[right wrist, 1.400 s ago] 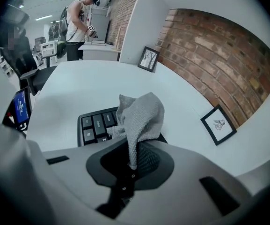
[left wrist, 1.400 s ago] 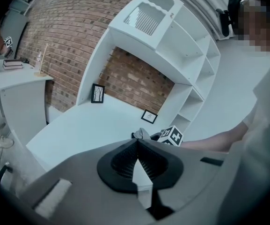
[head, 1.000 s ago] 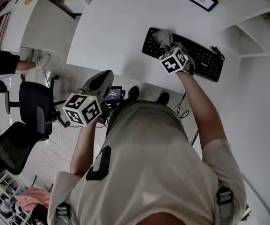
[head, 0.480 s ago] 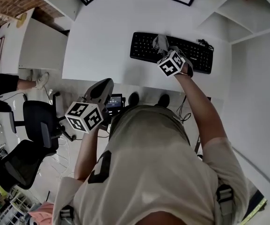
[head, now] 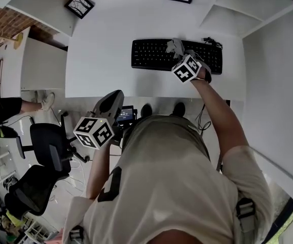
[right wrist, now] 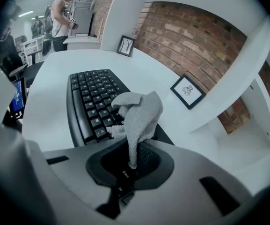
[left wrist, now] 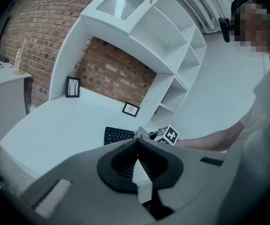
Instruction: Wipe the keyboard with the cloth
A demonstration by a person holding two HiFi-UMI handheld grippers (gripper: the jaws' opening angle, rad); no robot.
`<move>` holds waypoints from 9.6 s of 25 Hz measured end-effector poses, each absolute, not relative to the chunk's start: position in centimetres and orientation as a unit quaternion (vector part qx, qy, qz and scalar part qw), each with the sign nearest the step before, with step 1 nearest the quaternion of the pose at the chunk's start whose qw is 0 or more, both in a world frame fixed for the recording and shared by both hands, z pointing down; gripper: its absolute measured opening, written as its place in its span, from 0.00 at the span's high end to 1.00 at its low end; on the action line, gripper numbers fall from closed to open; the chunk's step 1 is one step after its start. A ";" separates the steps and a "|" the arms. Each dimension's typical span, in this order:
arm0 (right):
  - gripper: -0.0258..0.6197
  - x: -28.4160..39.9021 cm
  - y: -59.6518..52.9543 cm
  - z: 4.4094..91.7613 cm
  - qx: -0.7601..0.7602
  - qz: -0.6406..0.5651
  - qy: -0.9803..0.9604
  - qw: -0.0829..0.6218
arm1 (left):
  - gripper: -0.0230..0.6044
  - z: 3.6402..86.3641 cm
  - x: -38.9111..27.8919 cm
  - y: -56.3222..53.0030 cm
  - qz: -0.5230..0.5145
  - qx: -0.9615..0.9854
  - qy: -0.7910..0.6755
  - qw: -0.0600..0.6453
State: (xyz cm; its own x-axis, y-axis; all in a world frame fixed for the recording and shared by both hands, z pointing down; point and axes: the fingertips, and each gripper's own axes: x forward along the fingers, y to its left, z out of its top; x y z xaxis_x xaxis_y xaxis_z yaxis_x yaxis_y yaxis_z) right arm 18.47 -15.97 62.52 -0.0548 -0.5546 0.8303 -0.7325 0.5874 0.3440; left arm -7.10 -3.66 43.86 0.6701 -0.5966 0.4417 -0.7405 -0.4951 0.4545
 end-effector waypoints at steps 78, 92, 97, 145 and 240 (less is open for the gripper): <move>0.94 10.6 -16.0 53.5 0.508 0.351 -0.752 0.229 | 0.96 43.3 -17.4 -7.1 0.049 0.847 -0.422 0.319; 0.94 -2.4 -22.2 57.8 0.452 0.558 -0.691 0.082 | 0.96 46.1 -20.8 -3.3 0.067 0.822 -0.427 0.371; 0.94 -0.5 -23.9 60.6 0.502 0.514 -0.675 0.164 | 0.96 46.5 -20.7 -2.8 0.084 0.819 -0.426 0.375; 0.94 10.7 -21.6 61.6 0.402 0.047 -0.714 0.572 | 0.96 44.5 -14.9 -3.9 0.095 0.833 -0.438 0.324; 0.94 2.4 -16.4 55.7 0.306 0.136 -0.838 0.432 | 0.96 44.4 -8.2 -6.2 0.107 0.857 -0.387 0.323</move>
